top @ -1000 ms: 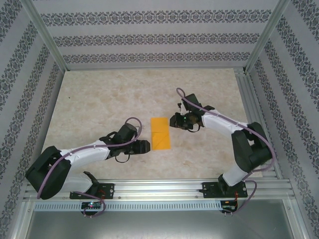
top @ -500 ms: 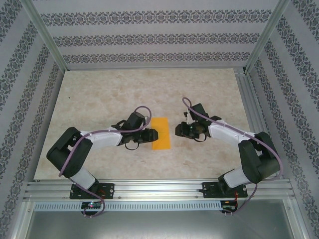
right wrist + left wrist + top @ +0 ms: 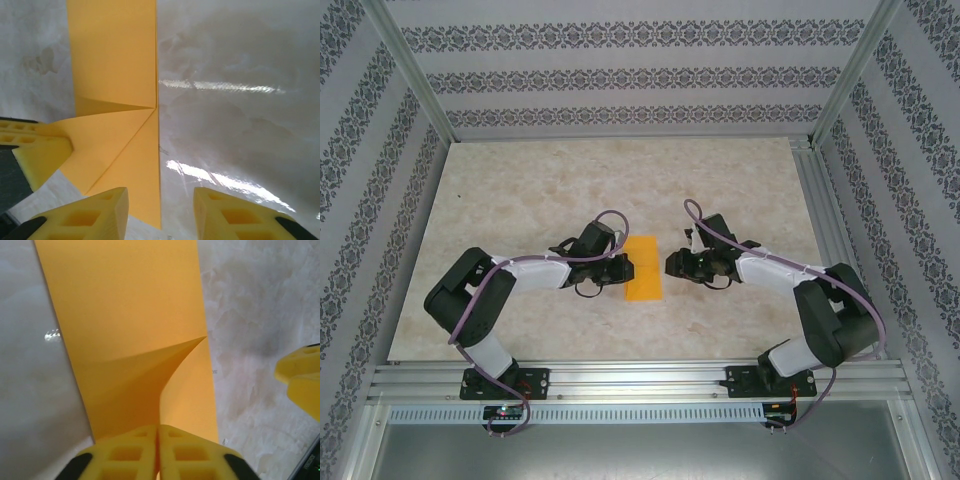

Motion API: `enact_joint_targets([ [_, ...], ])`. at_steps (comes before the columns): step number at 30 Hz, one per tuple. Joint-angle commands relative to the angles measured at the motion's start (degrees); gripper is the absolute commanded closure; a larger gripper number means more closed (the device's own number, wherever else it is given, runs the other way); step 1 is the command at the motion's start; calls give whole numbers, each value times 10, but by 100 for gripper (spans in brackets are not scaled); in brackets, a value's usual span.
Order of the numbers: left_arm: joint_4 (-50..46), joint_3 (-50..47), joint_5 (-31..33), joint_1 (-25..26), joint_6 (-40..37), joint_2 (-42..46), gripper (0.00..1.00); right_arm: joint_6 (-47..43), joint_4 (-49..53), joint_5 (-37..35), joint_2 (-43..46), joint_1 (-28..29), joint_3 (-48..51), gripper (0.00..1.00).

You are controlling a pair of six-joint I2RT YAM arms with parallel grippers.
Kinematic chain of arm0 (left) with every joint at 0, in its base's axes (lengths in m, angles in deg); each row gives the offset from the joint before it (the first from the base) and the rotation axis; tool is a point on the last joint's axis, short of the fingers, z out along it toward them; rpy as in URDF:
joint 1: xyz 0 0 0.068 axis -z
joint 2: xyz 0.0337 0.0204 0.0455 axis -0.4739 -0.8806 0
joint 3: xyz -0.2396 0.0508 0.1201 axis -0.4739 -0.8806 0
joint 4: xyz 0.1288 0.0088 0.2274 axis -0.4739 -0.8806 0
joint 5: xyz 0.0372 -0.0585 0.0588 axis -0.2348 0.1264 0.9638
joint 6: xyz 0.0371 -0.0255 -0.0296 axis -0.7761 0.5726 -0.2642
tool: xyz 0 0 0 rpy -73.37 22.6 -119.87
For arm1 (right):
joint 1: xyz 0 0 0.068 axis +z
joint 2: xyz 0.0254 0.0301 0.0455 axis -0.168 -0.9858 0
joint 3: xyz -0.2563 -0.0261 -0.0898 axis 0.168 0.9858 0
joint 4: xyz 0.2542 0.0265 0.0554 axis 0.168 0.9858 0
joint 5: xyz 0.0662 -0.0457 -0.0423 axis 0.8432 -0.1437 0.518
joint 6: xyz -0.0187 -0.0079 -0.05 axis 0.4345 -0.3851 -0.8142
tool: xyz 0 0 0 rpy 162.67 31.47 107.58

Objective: Fold a paper plane with a square sheet of paper (fold left side to right side)
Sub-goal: Turn over the paper at the center of the table.

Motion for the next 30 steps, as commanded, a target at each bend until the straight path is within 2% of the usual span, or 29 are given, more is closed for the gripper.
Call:
enact_joint_targets([
  [1, 26, 0, -4, -9, -3, 21, 93, 50, -84, 34, -13, 15, 14, 57],
  [8, 20, -15, 6, -14, -2, 52, 93, 122, -190, 67, -43, 28, 27, 52],
  [19, 21, -29, 7, -21, -2, 61, 91, 166, -270, 89, -110, 35, 6, 53],
  [26, 27, -33, 7, -22, -1, 54, 86, 174, -286, 95, -132, 45, -8, 66],
  [30, 21, -32, 13, -25, -1, 52, 80, 172, -284, 96, -130, 46, -10, 78],
])
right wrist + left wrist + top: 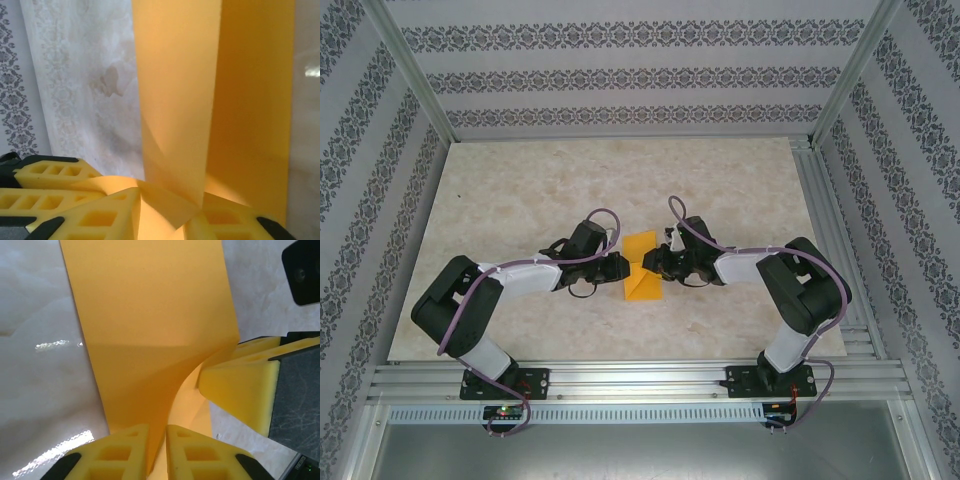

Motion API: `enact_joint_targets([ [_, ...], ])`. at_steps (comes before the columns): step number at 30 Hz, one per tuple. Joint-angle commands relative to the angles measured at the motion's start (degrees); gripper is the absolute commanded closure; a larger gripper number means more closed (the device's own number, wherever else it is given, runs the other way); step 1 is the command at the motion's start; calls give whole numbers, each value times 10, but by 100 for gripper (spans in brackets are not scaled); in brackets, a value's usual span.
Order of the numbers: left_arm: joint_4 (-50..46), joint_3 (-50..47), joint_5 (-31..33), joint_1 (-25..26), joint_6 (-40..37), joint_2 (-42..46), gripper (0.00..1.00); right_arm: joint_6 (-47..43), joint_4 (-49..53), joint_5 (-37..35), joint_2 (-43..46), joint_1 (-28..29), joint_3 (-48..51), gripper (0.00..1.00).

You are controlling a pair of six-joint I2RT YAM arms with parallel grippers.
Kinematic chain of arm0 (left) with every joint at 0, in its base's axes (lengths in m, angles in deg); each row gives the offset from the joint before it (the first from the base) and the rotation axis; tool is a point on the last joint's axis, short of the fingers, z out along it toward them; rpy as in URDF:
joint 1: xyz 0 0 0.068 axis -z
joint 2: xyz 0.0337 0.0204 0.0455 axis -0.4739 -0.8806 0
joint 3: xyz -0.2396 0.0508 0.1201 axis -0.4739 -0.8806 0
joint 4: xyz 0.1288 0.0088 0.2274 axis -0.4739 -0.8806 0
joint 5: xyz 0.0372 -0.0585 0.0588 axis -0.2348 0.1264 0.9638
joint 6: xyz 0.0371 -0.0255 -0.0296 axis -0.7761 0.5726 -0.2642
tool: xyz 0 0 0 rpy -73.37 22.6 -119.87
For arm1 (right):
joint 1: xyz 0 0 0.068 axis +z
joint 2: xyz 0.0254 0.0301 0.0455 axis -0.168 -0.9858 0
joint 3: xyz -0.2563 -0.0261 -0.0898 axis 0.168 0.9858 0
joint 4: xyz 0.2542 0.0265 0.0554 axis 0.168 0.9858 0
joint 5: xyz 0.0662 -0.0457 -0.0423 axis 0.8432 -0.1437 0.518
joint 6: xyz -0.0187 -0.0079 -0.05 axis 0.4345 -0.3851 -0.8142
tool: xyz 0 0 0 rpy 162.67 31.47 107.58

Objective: Fold a paper plane with a square sheet of paper (fold left side to right side)
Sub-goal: Turn over the paper at the center of the table.

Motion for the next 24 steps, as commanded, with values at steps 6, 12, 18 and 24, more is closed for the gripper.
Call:
enact_joint_targets([
  [6, -3, -13, 0, -27, -26, 55, 72, -26, 11, -7, 27, 1, -17, 100],
  [12, 30, -52, -45, -77, -4, 173, 31, -71, 5, 10, 113, -41, -5, 100],
  [18, 85, -36, -113, -85, 54, 245, 0, -71, -19, 61, 218, -97, -8, 100],
  [24, 241, -23, -185, -78, 157, 215, 0, -48, -20, 89, 288, -97, -47, 100],
])
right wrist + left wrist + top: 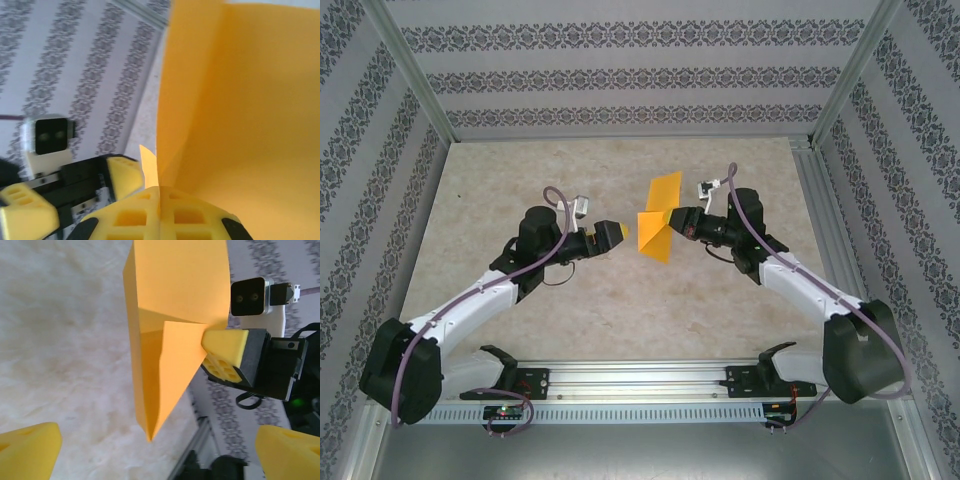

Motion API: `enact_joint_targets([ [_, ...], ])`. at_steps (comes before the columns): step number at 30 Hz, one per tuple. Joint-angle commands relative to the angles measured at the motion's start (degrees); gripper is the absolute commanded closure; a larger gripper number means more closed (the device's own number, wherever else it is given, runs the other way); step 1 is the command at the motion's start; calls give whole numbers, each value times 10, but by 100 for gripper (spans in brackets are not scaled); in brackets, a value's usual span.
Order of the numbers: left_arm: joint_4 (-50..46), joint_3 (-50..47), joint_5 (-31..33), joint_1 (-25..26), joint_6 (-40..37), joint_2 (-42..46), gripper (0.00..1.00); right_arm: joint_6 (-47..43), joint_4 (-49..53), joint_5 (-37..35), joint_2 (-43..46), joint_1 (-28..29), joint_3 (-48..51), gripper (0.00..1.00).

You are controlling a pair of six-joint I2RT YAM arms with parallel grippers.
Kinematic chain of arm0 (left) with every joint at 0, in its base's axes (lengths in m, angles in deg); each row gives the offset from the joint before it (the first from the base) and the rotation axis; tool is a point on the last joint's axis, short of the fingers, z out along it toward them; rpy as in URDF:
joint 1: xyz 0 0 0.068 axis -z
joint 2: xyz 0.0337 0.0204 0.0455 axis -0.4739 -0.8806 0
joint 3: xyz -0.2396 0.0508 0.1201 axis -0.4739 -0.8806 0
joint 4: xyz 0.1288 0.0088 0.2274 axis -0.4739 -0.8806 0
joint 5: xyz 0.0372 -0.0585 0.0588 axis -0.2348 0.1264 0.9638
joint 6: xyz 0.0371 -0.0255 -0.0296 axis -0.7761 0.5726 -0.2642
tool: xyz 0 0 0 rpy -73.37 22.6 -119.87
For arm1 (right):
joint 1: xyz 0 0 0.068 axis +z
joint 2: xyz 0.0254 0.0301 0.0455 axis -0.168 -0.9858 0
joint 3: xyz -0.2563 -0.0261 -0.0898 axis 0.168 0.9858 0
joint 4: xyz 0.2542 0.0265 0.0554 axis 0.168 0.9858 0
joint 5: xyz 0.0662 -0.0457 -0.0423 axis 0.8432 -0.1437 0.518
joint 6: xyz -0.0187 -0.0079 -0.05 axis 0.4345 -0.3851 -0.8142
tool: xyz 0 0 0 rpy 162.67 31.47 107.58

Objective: Fold a paper plane with a square sheet of paper (fold left side to right side)
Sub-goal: Turn over the paper at the center of the table.

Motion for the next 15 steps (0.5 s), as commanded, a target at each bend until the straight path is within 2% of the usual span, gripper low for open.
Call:
enact_joint_targets([
  [1, 124, 23, -56, 7, 72, -22, 0, 8, -24, 32, 34, 4, -28, 100],
  [5, 151, 48, -74, 22, 86, -51, 2, 23, -29, 37, 58, 15, -37, 100],
  [8, 223, 49, -89, 29, 127, -72, 10, 32, -38, 39, 69, 24, -41, 100],
  [11, 282, 49, -97, 33, 161, -84, 25, 32, -34, 39, 72, 31, -45, 100],
  [15, 287, 50, -97, 37, 166, -82, 54, 39, -47, 39, 72, 33, -46, 100],
])
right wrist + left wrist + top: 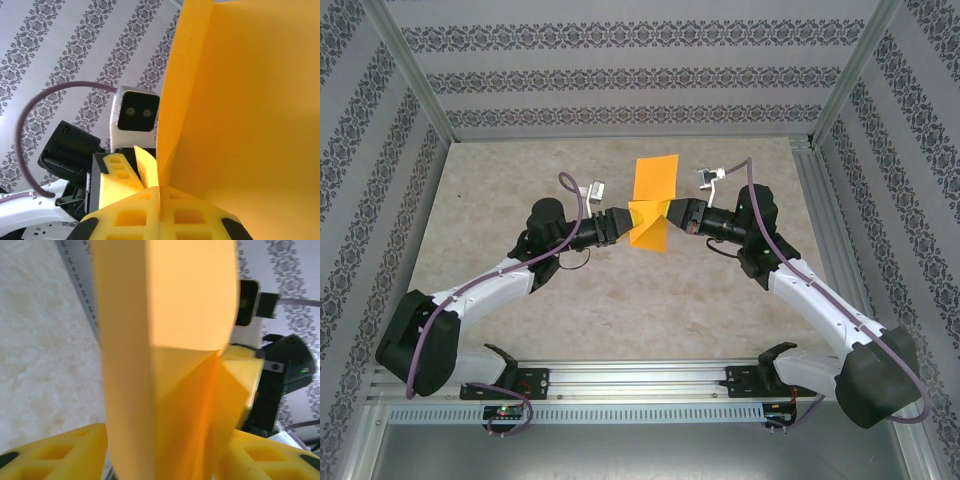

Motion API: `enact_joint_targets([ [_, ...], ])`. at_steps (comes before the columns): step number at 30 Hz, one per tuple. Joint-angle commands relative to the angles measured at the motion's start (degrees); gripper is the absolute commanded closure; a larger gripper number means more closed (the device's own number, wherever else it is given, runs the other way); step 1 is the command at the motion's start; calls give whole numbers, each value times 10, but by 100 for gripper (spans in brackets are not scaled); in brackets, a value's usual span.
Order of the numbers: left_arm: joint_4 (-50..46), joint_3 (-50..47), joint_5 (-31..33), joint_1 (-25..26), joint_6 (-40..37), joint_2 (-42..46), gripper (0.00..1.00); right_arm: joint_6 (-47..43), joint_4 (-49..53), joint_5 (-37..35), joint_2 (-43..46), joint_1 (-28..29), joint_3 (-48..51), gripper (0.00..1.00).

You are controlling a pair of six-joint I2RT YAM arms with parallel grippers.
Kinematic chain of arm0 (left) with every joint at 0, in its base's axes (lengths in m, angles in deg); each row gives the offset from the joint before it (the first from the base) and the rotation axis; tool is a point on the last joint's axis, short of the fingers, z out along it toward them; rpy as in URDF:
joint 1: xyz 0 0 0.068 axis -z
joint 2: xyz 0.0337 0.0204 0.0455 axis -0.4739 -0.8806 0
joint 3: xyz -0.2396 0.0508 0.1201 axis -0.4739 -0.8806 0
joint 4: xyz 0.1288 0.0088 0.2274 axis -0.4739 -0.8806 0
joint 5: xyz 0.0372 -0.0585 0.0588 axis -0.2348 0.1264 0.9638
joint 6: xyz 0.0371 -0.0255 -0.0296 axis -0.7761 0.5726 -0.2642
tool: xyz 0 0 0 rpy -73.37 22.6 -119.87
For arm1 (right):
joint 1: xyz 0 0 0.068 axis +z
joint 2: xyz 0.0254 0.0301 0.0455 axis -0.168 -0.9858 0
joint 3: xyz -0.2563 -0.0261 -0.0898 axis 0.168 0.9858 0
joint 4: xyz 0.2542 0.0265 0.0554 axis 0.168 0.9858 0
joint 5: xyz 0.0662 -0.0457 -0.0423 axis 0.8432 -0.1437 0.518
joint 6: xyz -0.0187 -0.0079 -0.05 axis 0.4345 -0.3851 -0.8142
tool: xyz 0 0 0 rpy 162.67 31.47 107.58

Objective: Fold a paper plane with a square sheet of paper (fold left side to right side)
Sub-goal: Turn over the paper at the center of the table.

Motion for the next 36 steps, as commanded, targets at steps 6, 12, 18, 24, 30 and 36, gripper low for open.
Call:
enact_joint_targets([
  [6, 43, 24, -30, 7, 17, 4, 84, 9, -32, 8, 8, 2, -13, 100],
  [12, -4, 27, -21, 7, -5, 6, 97, -1, -13, 2, 16, -9, -8, 83],
  [18, -380, 102, 119, 24, -225, 48, 99, -121, 211, -94, 60, -36, -41, 50],
  [24, -744, 223, 507, 136, -378, 23, 100, -243, 463, -318, 78, -45, -86, 28],
  [30, -1019, 350, 775, 225, -293, -144, 100, -227, 523, -409, 94, -93, -56, 20],
  [36, -1227, 476, 883, 277, -190, -358, 100, -203, 497, -357, 148, -168, 9, 17],
])
